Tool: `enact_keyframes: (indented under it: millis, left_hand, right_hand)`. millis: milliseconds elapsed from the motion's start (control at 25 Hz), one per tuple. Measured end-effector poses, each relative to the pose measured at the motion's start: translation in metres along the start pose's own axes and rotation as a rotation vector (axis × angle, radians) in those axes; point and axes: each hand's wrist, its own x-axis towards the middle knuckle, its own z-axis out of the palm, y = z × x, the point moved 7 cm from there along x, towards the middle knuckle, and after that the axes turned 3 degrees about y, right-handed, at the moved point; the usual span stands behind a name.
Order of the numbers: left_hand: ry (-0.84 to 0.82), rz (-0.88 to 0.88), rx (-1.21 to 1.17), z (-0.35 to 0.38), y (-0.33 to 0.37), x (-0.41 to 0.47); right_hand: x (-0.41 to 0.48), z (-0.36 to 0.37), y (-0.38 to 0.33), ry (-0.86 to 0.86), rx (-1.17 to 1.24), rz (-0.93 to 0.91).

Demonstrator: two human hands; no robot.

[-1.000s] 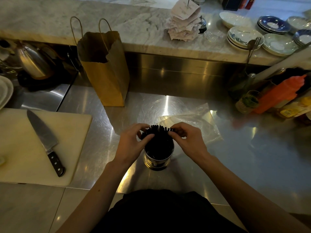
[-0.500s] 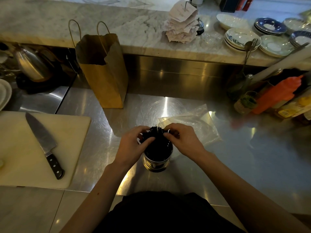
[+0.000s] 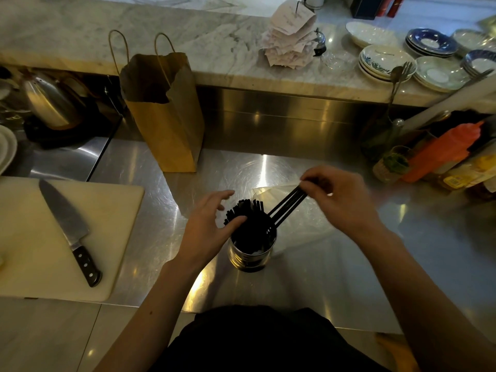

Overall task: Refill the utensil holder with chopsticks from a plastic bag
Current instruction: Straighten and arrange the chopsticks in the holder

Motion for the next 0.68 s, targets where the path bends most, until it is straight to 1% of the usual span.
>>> enact_keyframes:
  millis: [120,240,320,400,480,560,600,680]
  left_hand:
    - [0.064,0.017,-0.035,-0.010,0.008,0.000]
    - [0.129,0.025,-0.110,-0.017,0.024,-0.003]
    - [0.140,-0.031,-0.211,-0.019,0.029,-0.005]
    - [0.109,-0.135,-0.401,-0.017,0.031,-0.006]
    - [0.025,-0.236,-0.636,-0.008,0.034,-0.005]
    - [-0.041,-0.293,-0.787,0.003,0.041,-0.005]
    - [-0.032,-0.305,-0.813,0.006,0.043,-0.003]
    - [0.048,-0.356,-0.874,0.006,0.043,0.000]
  right_hand:
    - [0.004,-0.037,0.012,0.144,0.124,0.077]
    - [-0.003,-0.052,0.040,0.270,0.349,0.215]
    - [-0.011,-0.047,0.058,0.339,0.557,0.335]
    - [-0.021,-0.031,0.069,0.396,0.787,0.447]
    - [-0.031,-0.005,0.068,0.401,0.982,0.526]
    - [-0.041,0.022,0.060,0.345,1.071,0.565]
    - [-0.046,0.033,0.055,0.314,1.082,0.574]
    - [-0.054,0.049,0.047,0.271,1.079,0.580]
